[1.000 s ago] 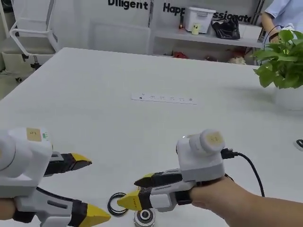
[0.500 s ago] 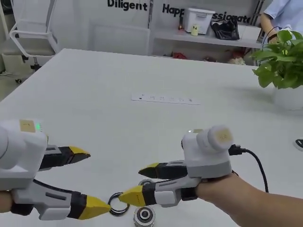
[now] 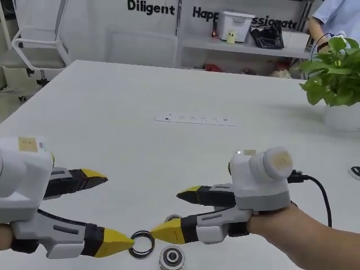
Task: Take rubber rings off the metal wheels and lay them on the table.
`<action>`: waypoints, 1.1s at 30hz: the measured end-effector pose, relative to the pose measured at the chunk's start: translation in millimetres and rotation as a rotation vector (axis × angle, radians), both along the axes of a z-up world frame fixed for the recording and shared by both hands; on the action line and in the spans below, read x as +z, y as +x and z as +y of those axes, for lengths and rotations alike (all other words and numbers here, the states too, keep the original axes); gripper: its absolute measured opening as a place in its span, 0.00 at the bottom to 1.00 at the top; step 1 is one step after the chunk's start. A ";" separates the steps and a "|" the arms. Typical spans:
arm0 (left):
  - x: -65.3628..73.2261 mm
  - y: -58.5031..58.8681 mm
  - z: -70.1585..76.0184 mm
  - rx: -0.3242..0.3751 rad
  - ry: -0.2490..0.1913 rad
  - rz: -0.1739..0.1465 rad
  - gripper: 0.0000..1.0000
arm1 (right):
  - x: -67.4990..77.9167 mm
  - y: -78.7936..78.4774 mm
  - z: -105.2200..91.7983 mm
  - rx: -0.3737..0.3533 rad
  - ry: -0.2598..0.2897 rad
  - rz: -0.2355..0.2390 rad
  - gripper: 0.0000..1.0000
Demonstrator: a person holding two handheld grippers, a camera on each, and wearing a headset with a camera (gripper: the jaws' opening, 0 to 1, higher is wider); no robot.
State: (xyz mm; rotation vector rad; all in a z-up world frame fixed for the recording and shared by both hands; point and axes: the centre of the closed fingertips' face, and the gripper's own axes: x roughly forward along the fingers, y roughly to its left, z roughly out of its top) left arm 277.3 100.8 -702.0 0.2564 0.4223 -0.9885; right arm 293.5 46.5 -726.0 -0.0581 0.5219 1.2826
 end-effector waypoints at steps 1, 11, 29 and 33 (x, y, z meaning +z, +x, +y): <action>0.4 0.1 -0.2 0.000 -0.001 0.000 0.78 | 1.1 -0.1 -1.1 -0.001 0.001 -0.004 0.66; 7.7 1.7 -1.6 0.010 -0.016 -0.015 0.80 | 9.6 -2.8 -12.9 -0.003 -0.009 -0.057 0.71; 13.4 0.6 1.4 0.017 -0.018 -0.026 0.82 | 14.2 -5.1 -41.7 -0.028 -0.038 -0.118 0.76; 13.9 0.8 3.1 0.020 -0.018 -0.026 0.83 | 15.2 -7.2 -45.5 -0.028 -0.043 -0.130 0.77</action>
